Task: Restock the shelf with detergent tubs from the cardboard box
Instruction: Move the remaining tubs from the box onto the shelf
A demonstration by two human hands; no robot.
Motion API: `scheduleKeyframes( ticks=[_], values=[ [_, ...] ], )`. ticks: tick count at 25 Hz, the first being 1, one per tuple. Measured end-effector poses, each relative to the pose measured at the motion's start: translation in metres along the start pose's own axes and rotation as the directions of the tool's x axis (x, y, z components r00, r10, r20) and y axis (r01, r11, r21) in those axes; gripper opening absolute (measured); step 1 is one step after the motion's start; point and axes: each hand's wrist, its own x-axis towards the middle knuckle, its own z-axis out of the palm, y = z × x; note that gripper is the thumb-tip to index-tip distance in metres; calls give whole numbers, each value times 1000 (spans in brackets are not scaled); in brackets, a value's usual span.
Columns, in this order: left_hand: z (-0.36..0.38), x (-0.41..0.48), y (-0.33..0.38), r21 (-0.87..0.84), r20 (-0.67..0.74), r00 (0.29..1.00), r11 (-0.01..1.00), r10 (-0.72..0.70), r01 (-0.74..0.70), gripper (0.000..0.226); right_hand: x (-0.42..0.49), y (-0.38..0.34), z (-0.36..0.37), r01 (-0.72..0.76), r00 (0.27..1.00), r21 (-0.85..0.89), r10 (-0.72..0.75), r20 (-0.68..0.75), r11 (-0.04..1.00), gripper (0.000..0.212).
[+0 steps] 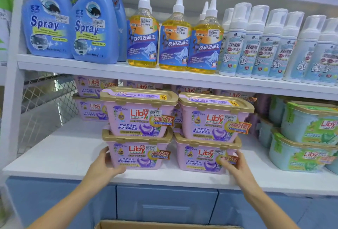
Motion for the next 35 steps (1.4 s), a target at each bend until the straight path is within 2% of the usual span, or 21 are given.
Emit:
scheduleKeyframes(
  ticks=[3, 5, 8, 12, 16, 17, 22, 28, 35],
  values=[
    [5, 14, -5, 124, -28, 999, 991, 46, -42, 60, 12, 12, 9, 40, 999, -180, -46, -28, 983, 108],
    [9, 18, -7, 197, -85, 992, 978, 92, -74, 51, 19, 15, 12, 57, 998, -252, -64, -18, 966, 114],
    [15, 19, -9, 251, -149, 976, 961, 159, -118, 50, 26, 20, 11, 67, 997, -311, -75, -15, 948, 106],
    [27, 31, -3, 277, -138, 974, 951, 180, -136, 52, 39, 26, -2, 75, 995, -339, -93, -35, 938, 103],
    [58, 49, 10, 300, -118, 975, 942, 190, -147, 55, 58, 28, -25, 56, 997, -283, -71, -41, 957, 54],
    [68, 54, 15, 294, -111, 975, 944, 192, -153, 55, 64, 29, -33, 54, 996, -289, -71, -46, 956, 48],
    [120, 80, 40, 294, -115, 975, 944, 189, -148, 53, 104, 37, -72, 9, 996, -319, -38, -83, 948, 50],
    [165, 114, 56, 294, -116, 980, 948, 160, -119, 53, 147, 43, -95, -32, 989, -279, -9, -146, 960, 46],
    [191, 139, 62, 368, -120, 973, 919, 197, -140, 58, 163, 48, -100, 1, 965, -252, -67, -253, 968, 50]
  ],
)
